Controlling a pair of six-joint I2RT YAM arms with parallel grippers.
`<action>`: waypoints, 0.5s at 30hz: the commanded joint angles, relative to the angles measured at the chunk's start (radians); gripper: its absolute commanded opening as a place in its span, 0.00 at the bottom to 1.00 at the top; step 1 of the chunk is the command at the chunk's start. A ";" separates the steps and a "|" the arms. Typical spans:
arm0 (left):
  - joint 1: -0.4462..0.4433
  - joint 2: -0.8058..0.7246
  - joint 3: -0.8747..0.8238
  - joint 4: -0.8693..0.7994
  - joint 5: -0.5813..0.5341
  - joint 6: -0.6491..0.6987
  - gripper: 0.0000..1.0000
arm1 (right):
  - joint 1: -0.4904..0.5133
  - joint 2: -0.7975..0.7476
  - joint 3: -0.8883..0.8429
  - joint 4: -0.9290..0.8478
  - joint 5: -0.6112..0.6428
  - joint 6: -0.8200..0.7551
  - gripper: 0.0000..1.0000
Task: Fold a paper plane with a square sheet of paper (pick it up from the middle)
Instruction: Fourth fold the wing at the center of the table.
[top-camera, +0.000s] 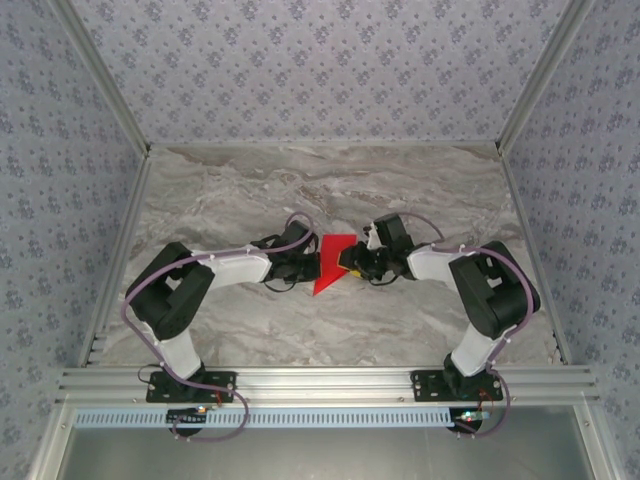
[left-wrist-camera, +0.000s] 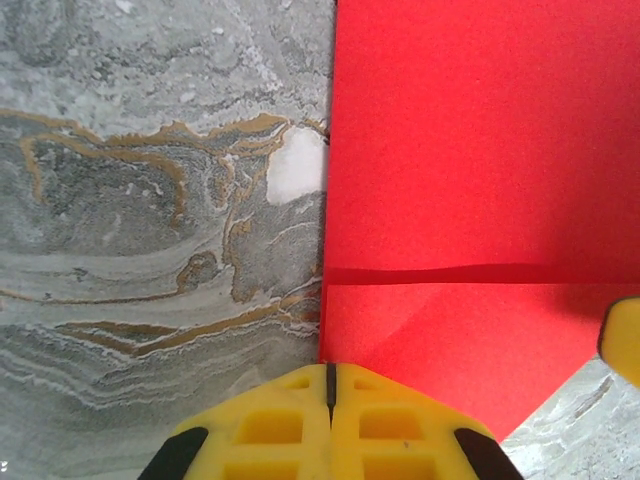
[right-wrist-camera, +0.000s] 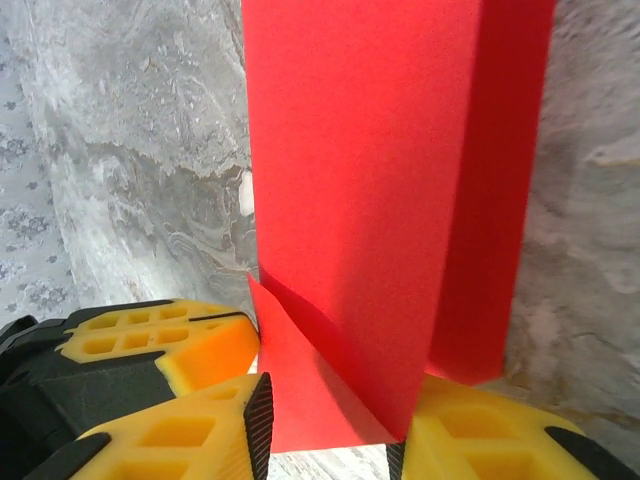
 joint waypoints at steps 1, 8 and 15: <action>0.002 0.009 0.016 -0.023 -0.009 0.000 0.02 | 0.006 0.031 0.021 0.050 -0.049 0.032 0.34; 0.003 -0.027 0.012 -0.031 -0.011 0.006 0.11 | 0.011 0.043 0.033 0.033 -0.012 0.077 0.13; -0.002 -0.188 -0.058 -0.033 -0.040 0.024 0.44 | 0.027 -0.087 0.009 -0.144 0.107 0.105 0.00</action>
